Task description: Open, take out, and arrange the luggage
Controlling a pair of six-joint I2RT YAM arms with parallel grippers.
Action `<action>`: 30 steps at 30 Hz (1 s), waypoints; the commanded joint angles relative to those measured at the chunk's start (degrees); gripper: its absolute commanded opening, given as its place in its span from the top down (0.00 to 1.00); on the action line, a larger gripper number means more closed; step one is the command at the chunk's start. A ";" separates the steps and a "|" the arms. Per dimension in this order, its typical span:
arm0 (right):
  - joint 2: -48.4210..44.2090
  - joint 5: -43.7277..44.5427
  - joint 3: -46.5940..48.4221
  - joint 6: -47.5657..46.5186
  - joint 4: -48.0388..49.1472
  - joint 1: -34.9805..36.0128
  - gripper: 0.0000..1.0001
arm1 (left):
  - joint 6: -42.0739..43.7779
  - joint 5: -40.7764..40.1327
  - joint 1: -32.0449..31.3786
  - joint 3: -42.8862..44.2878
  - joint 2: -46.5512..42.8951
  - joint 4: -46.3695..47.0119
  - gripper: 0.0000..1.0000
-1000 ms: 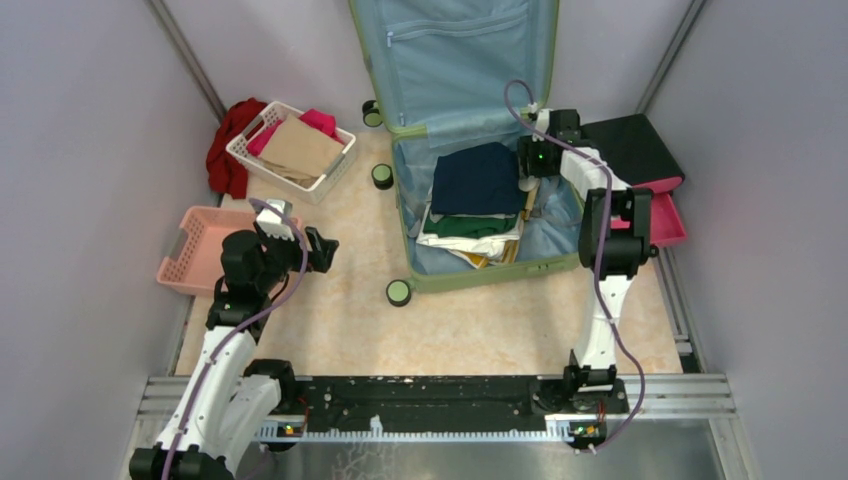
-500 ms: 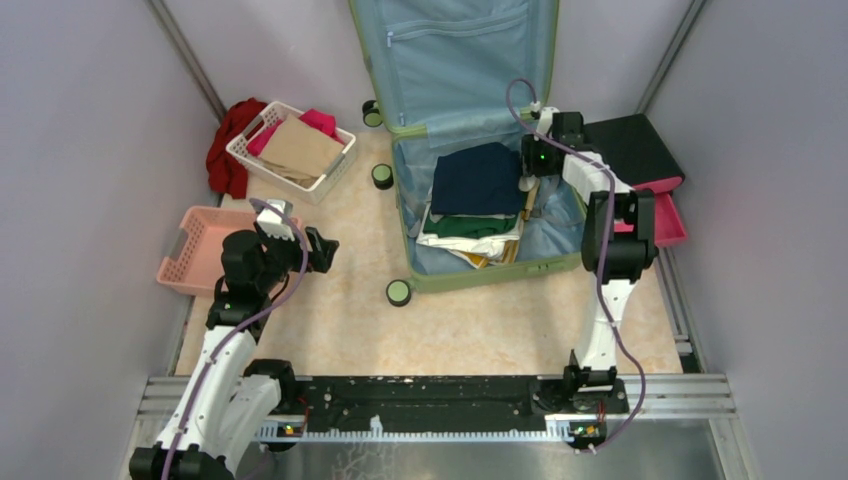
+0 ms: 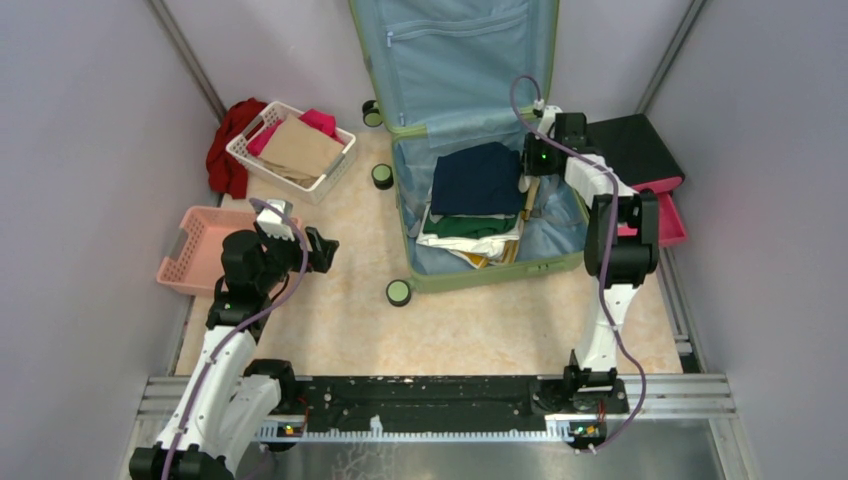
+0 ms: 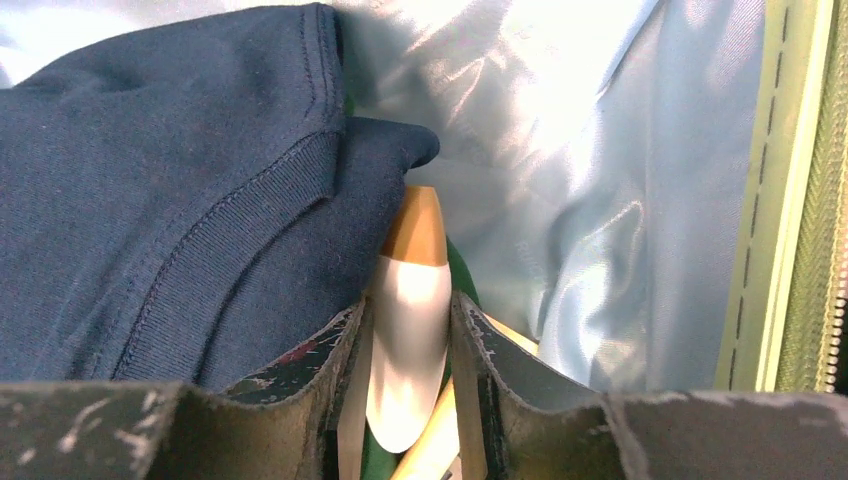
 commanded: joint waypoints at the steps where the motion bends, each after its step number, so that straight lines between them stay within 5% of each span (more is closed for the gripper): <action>1: -2.08 -4.36 -0.72 2.79 -0.14 0.33 0.71 | 0.77 0.13 -0.23 1.79 -0.59 0.26 0.01; 6: -1.07 -5.14 -0.26 2.44 -1.13 0.32 0.59 | 0.77 0.28 -0.23 1.78 -0.50 0.28 0.01; 11: -0.51 -6.62 -0.48 3.00 -1.01 0.33 0.59 | 0.77 0.24 -0.23 1.78 -0.36 0.24 0.01; 16: -1.38 -6.28 -1.00 2.99 -0.34 0.33 0.73 | 0.75 0.25 -0.23 1.77 -0.32 0.35 0.01; 20: -3.34 -5.12 -2.08 2.42 0.55 0.25 0.98 | 0.78 0.26 -0.23 1.79 -0.32 0.37 0.01; 30: -10.76 -2.79 -6.53 1.16 3.76 -1.68 1.00 | 0.81 0.36 -0.23 1.77 -0.56 0.38 0.01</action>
